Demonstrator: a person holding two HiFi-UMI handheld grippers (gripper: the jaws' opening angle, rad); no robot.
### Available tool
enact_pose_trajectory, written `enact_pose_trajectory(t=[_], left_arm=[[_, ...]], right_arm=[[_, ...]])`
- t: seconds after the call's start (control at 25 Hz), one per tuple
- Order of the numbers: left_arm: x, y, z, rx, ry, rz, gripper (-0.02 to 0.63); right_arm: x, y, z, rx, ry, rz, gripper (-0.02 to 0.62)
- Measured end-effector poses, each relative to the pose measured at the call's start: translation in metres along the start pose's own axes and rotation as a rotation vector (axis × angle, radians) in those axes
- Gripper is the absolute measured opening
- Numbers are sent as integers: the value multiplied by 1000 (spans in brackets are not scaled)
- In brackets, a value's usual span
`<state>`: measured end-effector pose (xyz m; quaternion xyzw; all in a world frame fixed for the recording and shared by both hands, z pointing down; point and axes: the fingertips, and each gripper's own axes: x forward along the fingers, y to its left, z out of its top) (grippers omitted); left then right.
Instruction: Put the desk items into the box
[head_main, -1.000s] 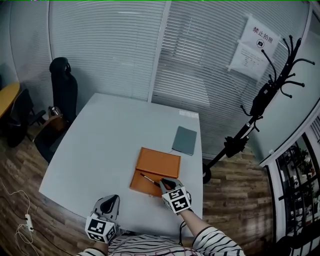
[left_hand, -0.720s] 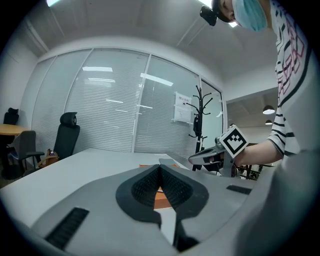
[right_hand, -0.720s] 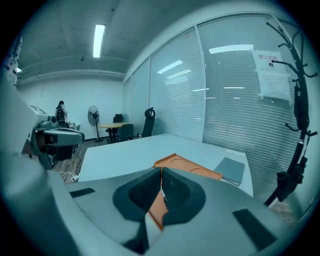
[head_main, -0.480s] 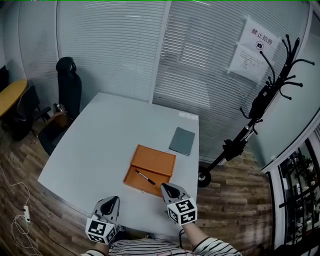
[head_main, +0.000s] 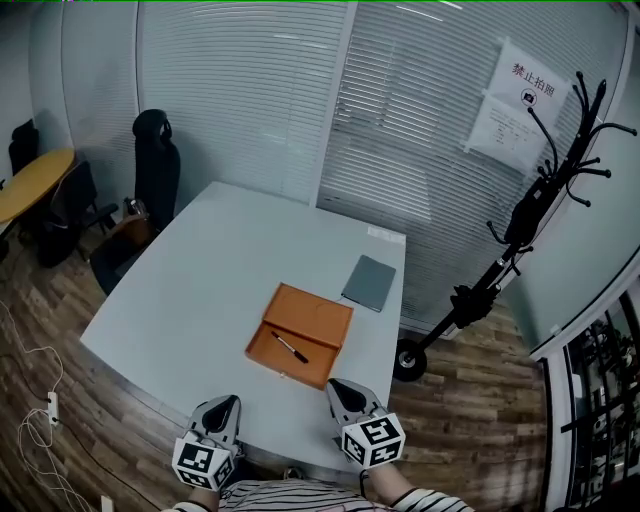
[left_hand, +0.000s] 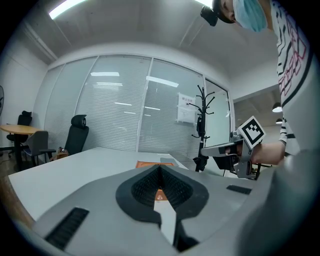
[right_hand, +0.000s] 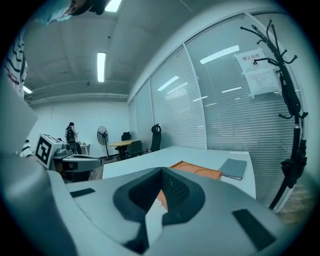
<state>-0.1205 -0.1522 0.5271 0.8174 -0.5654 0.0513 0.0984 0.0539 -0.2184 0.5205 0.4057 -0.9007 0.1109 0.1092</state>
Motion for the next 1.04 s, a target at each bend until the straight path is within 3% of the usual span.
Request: enact_pose_trajectory(t=[1.04], left_arm=[[-5, -33, -10, -9, -14, 49, 21]], right_arm=[[-28, -8, -15, -20, 4, 44, 25]])
